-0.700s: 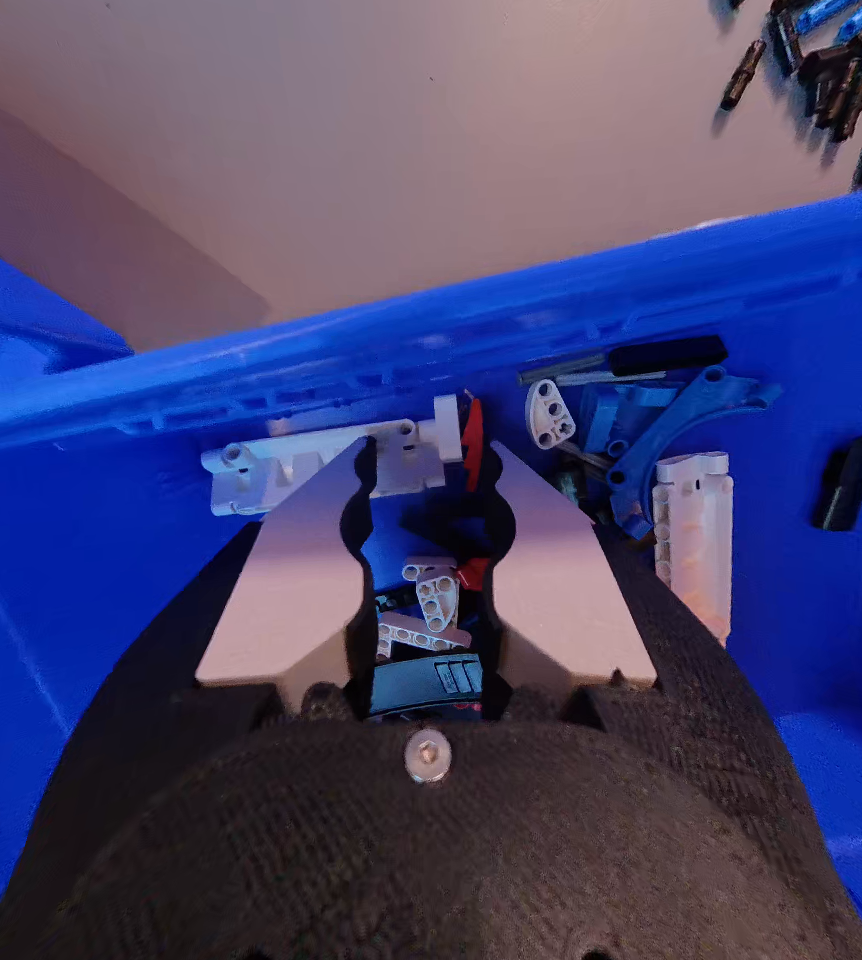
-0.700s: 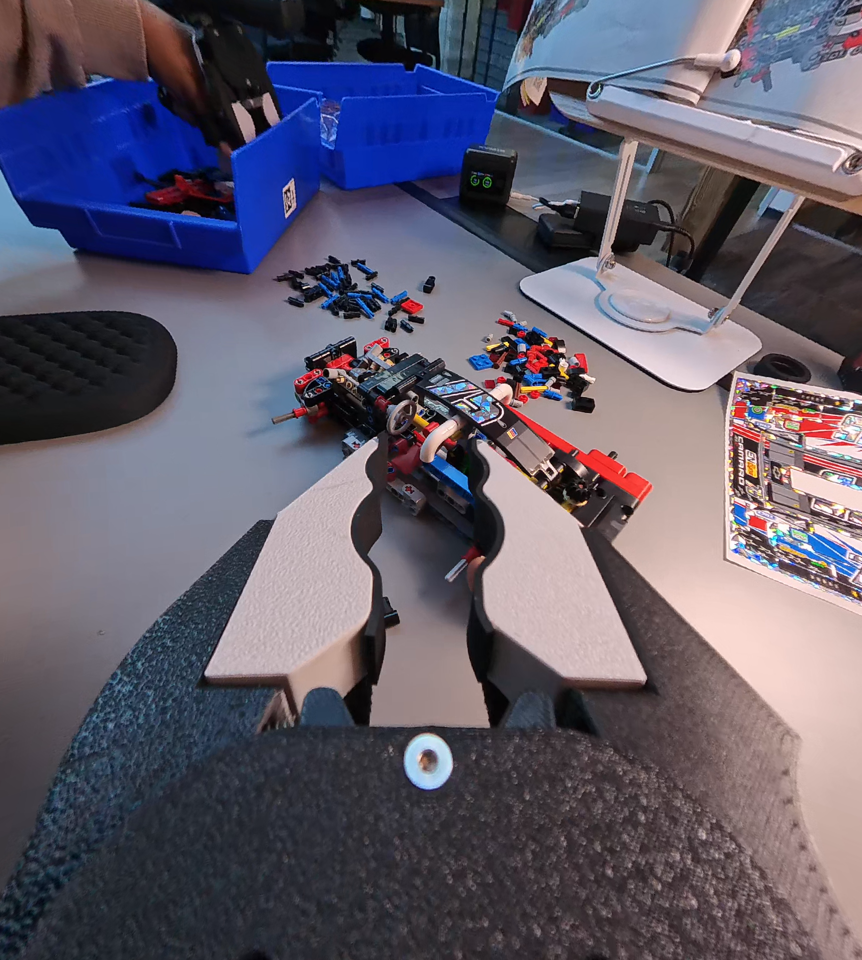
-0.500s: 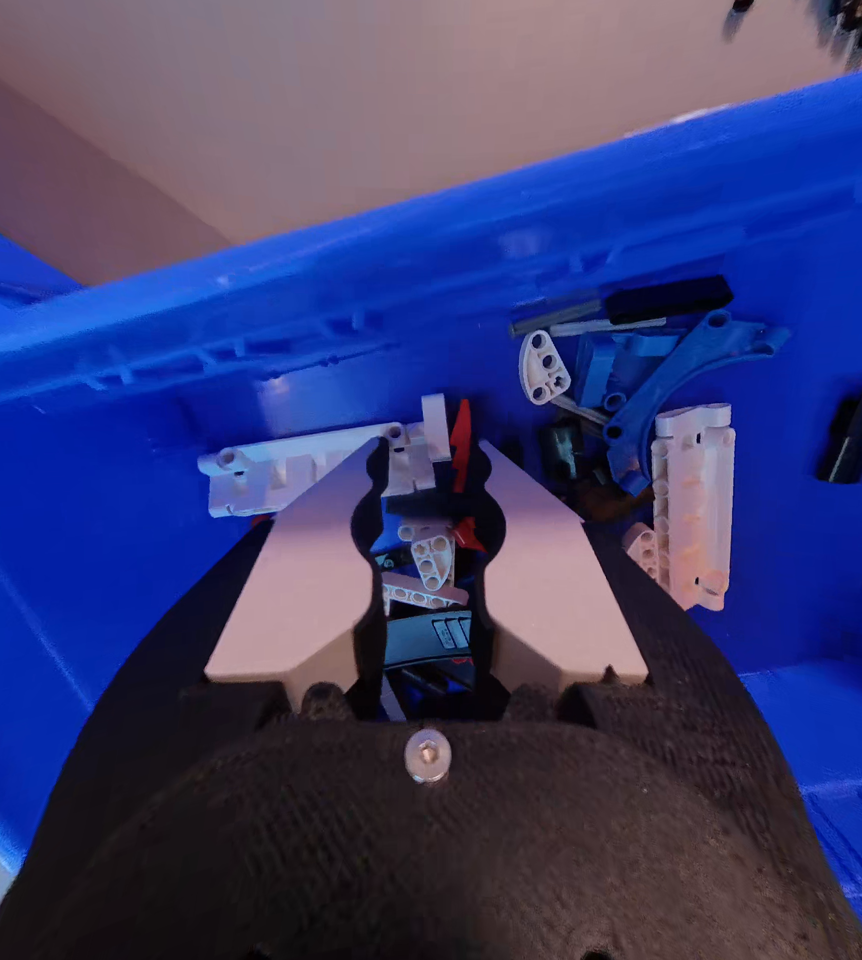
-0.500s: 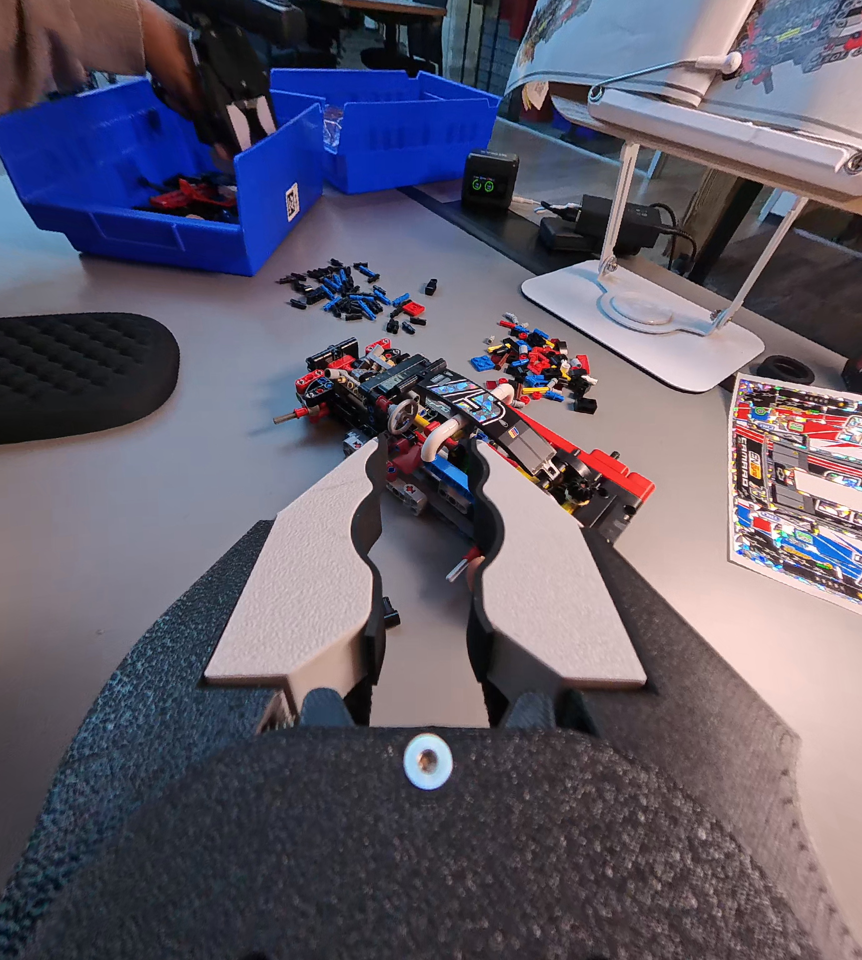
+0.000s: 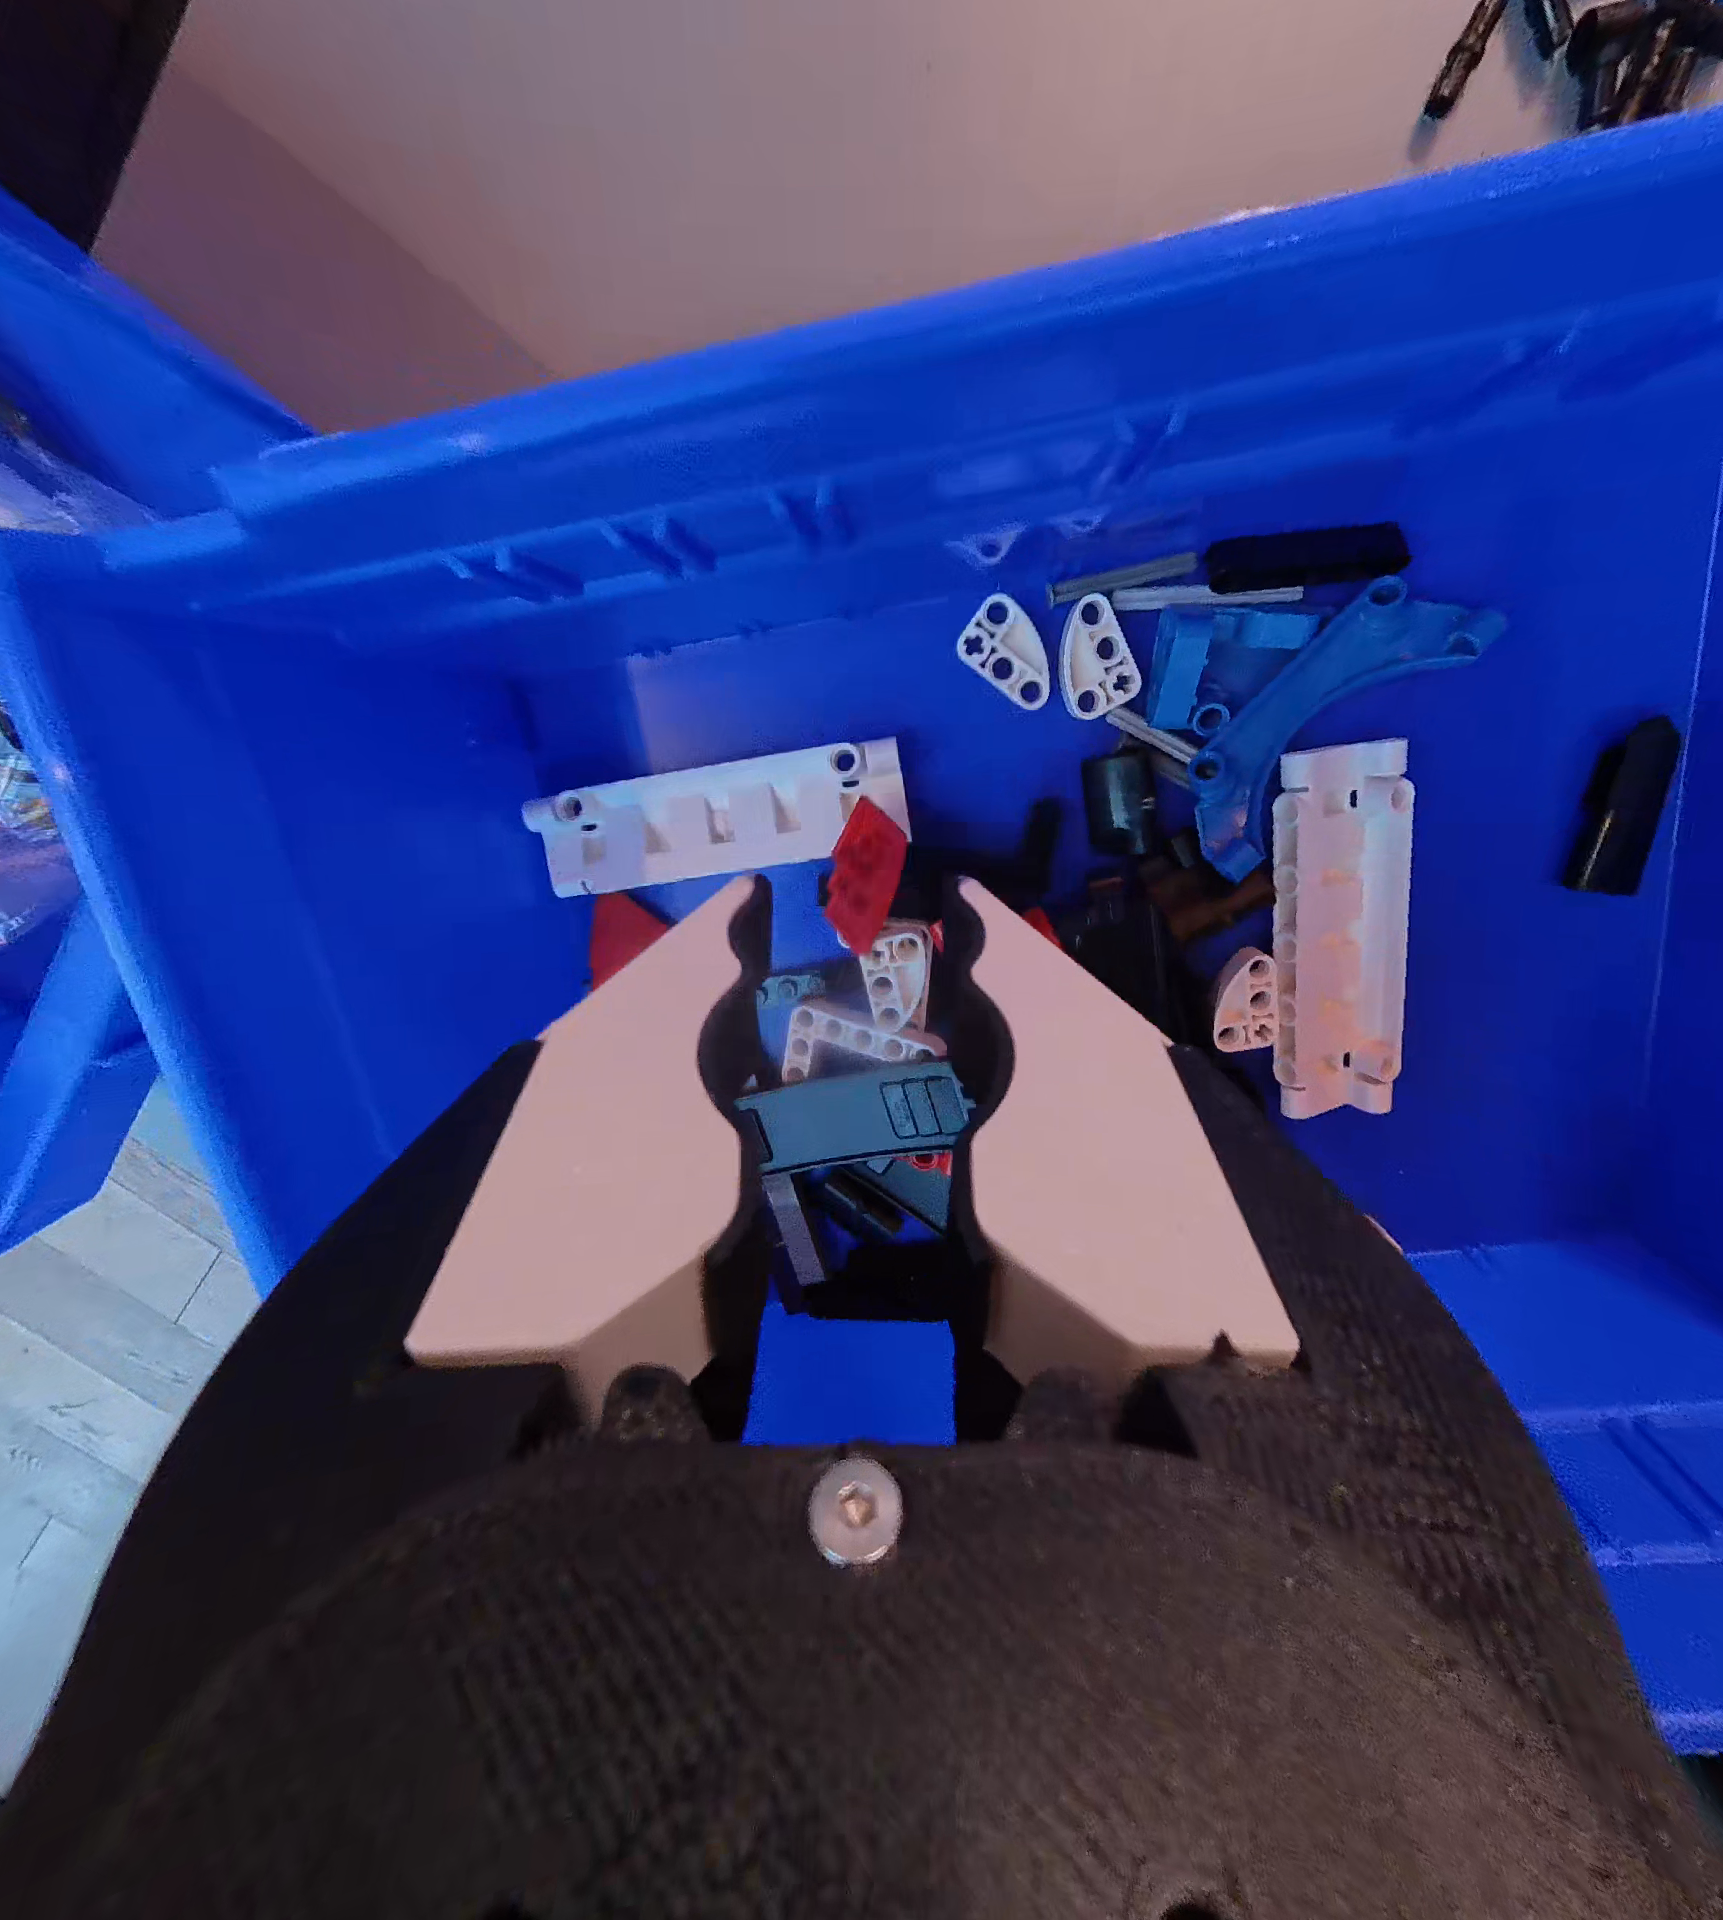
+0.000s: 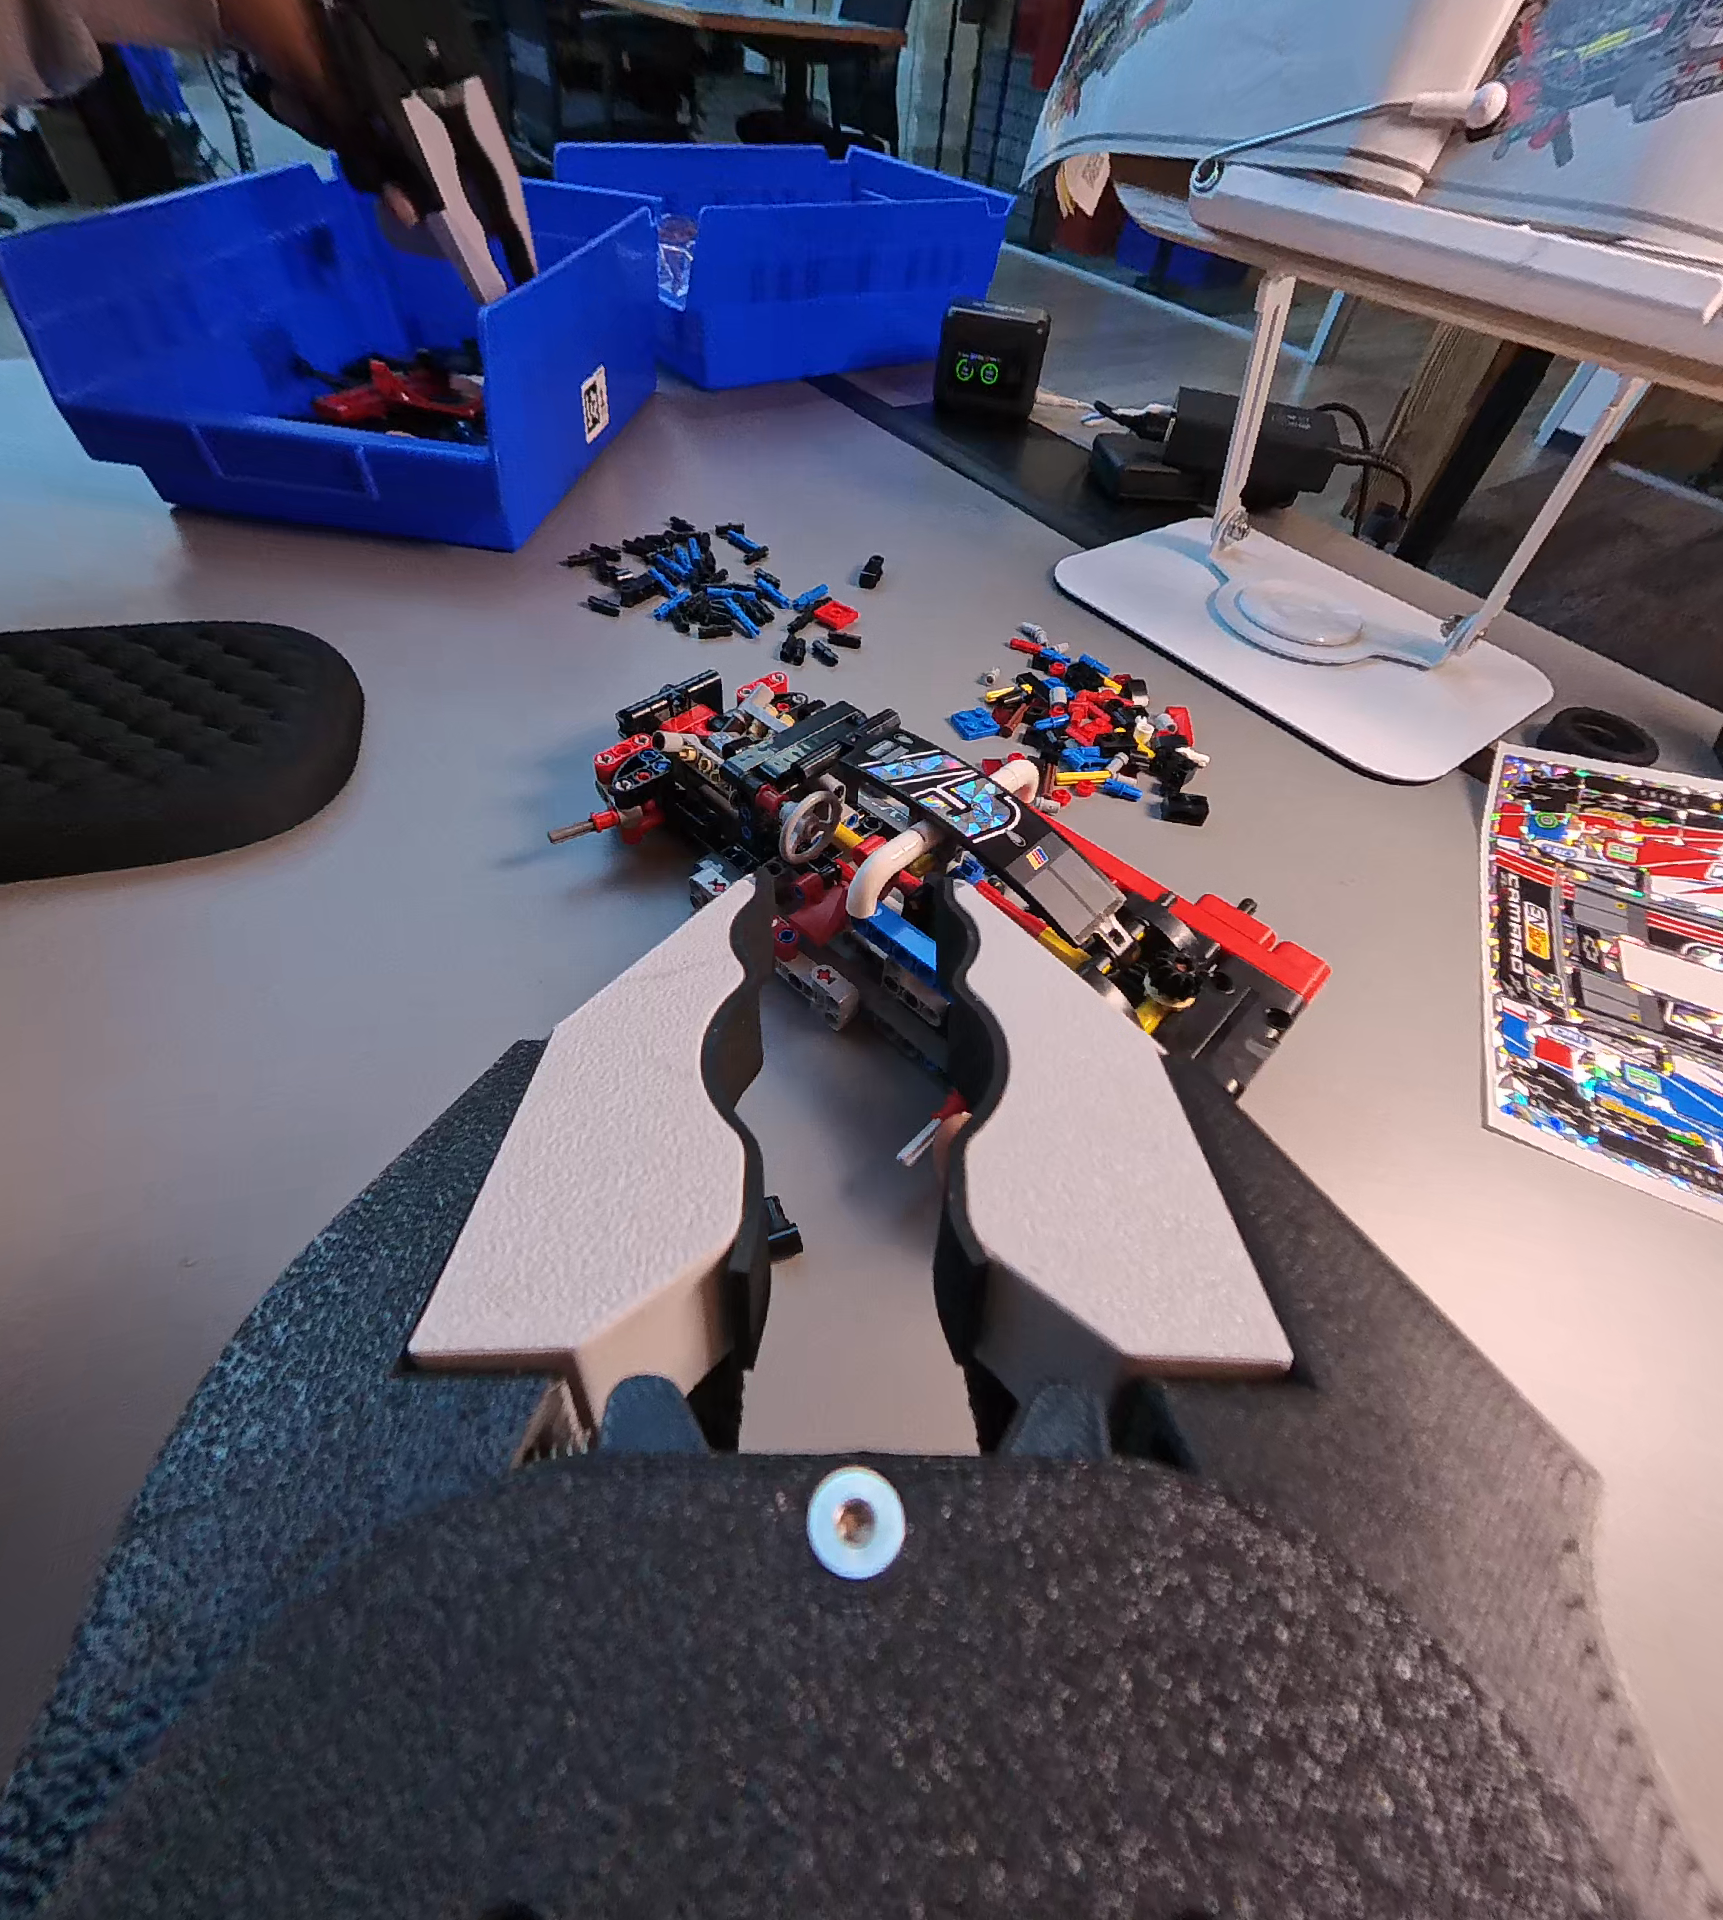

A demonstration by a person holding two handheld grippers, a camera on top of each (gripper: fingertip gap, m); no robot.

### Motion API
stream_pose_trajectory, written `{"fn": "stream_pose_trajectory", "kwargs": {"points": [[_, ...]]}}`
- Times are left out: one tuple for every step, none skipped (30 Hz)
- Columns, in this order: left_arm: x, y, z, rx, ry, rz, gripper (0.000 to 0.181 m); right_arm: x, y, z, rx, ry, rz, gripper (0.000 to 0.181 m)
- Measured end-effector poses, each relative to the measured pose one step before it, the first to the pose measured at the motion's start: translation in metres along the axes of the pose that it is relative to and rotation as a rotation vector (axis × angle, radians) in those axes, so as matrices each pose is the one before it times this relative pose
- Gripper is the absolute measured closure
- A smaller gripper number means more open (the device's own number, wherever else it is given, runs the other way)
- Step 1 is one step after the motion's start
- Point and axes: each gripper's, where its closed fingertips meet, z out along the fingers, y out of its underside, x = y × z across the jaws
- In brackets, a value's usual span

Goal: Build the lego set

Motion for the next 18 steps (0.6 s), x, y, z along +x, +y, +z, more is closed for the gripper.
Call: {"fn": "stream_pose_trajectory", "kwargs": {"points": [[-0.00016, -0.00167, 0.002, 0.0031, -0.0043, -0.0006, 0.144, -0.0003, 0.00022, 0.00037, -0.0003, -0.001, -0.0006, 0.152], [0.00052, -0.00117, 0.003, -0.0018, -0.0025, 0.0062, 0.137, -0.00038, 0.00015, 0.00024, -0.0004, -0.0006, -0.0014, 0.153], [0.00121, -0.00097, 0.00366, -0.0044, 0.0013, 0.0096, 0.132, -0.00041, 0.00013, 0.00025, -0.0003, -0.0008, -0.0015, 0.153], [0.00101, -0.00116, 0.00416, -0.0044, 0.0023, 0.0066, 0.127, -0.00041, 0.0, 0.00024, 0.0, -0.0013, -0.0007, 0.152], [0.00143, -0.00107, 0.00445, -0.0057, 0.0076, 0.002, 0.123, -0.00043, -0.00005, 0.0001, -0.0001, -0.0013, -0.0006, 0.152], [0.00155, -0.0012, 0.0043, -0.0054, 0.011, 0.0004, 0.12, -0.00027, 0.00001, 0.00016, -0.0007, -0.0006, -0.0015, 0.152], [0.00088, -0.00129, 0.00392, -0.0045, 0.0069, 0.0027, 0.119, -0.00006, 0.00003, -0.00001, -0.0013, 0.0005, -0.0021, 0.152], [0.00032, -0.00089, 0.00346, -0.0057, 0.0049, 0.0041, 0.119, -0.00004, -0.00004, -0.00014, -0.0013, 0.0008, -0.0019, 0.152], [0.00058, -0.0004, 0.00291, -0.0084, 0.0069, 0.003, 0.12, 0.00007, -0.00003, -0.0003, -0.0008, 0.0007, -0.0011, 0.152], [0.00101, -0.00006, 0.00248, -0.0087, 0.0099, 0.002, 0.123, 0.0001, -0.00011, -0.00042, 0.0003, 0.0008, -0.0001, 0.152], [0.0008, 0.00021, 0.00218, -0.0091, 0.0083, 0.0023, 0.129, 0.0002, -0.00014, -0.00033, 0.0004, 0.0012, 0.0008, 0.152], [-0.00056, 0.00063, 0.00213, -0.0101, -0.0015, 0.0029, 0.134, 0.0004, 0.00004, -0.00026, 0.0006, 0.0015, 0.0011, 0.152], [-0.00031, 0.00118, 0.00211, -0.0119, -0.0024, 0.0044, 0.138, 0.00038, -0.00002, -0.00023, 0.0011, 0.0015, 0.0013, 0.153], [0.00075, 0.00197, 0.00225, -0.014, 0.0037, 0.0048, 0.143, 0.0004, 0.00011, -0.00006, 0.0013, 0.0011, 0.0017, 0.153], [-0.00023, 0.00073, 0.00175, -0.0051, -0.0045, 0.0044, 0.148, 0.00032, 0.0001, 0.00011, 0.001, 0.0005, 0.0017, 0.153], [-0.00107, 0.00004, 0.00045, -0.0002, -0.0099, 0.0058, 0.153, 0.0003, 0.0002, 0.00029, 0.0005, 0.0, 0.0012, 0.152], [-0.00033, 0.00057, -0.00016, -0.0031, -0.0033, 0.003, 0.158, 0.00018, 0.00025, 0.00051, -0.0006, -0.0006, 0.0007, 0.152], [0.00097, 0.00124, -0.00055, -0.0048, 0.0066, 0.0, 0.166, -0.00011, 0.00038, 0.00052, -0.001, -0.0015, 0.0, 0.152]]}}
